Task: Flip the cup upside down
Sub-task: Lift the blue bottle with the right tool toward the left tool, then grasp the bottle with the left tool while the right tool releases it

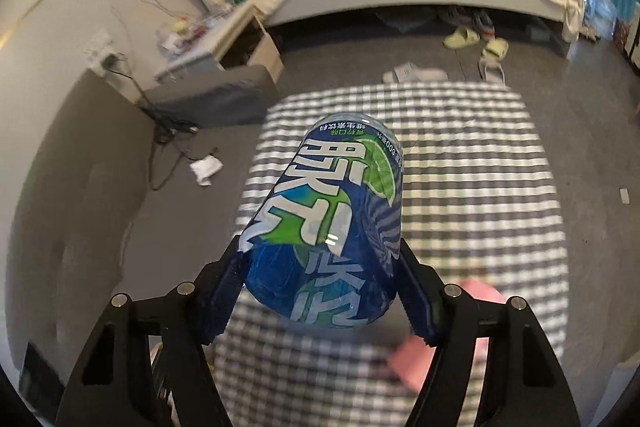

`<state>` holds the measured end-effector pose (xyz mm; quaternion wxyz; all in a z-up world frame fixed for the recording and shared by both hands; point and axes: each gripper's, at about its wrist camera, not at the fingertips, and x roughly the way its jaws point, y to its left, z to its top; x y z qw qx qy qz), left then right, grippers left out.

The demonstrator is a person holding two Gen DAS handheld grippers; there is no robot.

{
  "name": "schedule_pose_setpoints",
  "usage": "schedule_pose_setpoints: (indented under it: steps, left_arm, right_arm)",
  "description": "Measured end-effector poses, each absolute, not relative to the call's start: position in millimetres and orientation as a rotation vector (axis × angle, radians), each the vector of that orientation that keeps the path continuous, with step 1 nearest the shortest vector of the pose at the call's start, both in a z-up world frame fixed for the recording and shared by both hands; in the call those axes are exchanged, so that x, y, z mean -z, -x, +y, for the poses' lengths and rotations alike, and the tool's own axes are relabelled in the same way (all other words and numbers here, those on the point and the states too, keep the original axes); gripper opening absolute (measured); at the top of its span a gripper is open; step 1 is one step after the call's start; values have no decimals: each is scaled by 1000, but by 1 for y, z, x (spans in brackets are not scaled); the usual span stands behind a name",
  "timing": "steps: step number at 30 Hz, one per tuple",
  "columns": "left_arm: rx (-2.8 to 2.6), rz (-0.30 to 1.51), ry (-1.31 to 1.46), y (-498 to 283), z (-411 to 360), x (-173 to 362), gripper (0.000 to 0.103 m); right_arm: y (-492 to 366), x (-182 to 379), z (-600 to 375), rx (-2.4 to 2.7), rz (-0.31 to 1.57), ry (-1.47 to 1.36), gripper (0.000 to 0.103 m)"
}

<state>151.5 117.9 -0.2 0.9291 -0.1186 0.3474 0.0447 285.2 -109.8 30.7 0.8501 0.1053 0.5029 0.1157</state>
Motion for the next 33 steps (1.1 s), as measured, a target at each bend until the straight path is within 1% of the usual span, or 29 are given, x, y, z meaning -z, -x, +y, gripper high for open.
schedule_pose_setpoints:
  steps: [4,6,8,13,17,23,26,27,28,29,33]
  left_arm:
    - [-90,684,230,-126,116,-18,99]
    - [-87,677,212,-109,112,-23,99]
    - [-86,676,189,-95,110,-23,99]
    - [-93,720,132,-67,103,-11,99]
    - [-89,734,116,-59,97,-4,99]
    - [-82,747,73,-55,79,5,99]
    - [-75,775,65,-56,69,13,99]
    - [-69,786,60,-56,65,15,99]
    - [-60,801,53,-57,61,18,99]
    - [-53,810,46,-57,57,19,99]
    - [-42,825,11,-58,39,18,99]
  right_arm:
    - [-222,-62,-121,-251,968,-137,70]
    - [-189,-63,-123,-244,930,-95,70]
    - [-157,-50,-123,-252,922,-69,70]
    - [-100,16,-119,-242,958,-14,70]
    - [-77,57,-125,-232,999,7,70]
    - [-60,82,-138,-247,1041,24,70]
    - [-58,85,-136,-258,1053,19,72]
    - [-58,85,-136,-259,1053,21,74]
    - [-56,84,-139,-259,1051,25,81]
    - [-54,82,-142,-255,1043,28,84]
    - [-44,64,-161,-291,1011,-17,85]
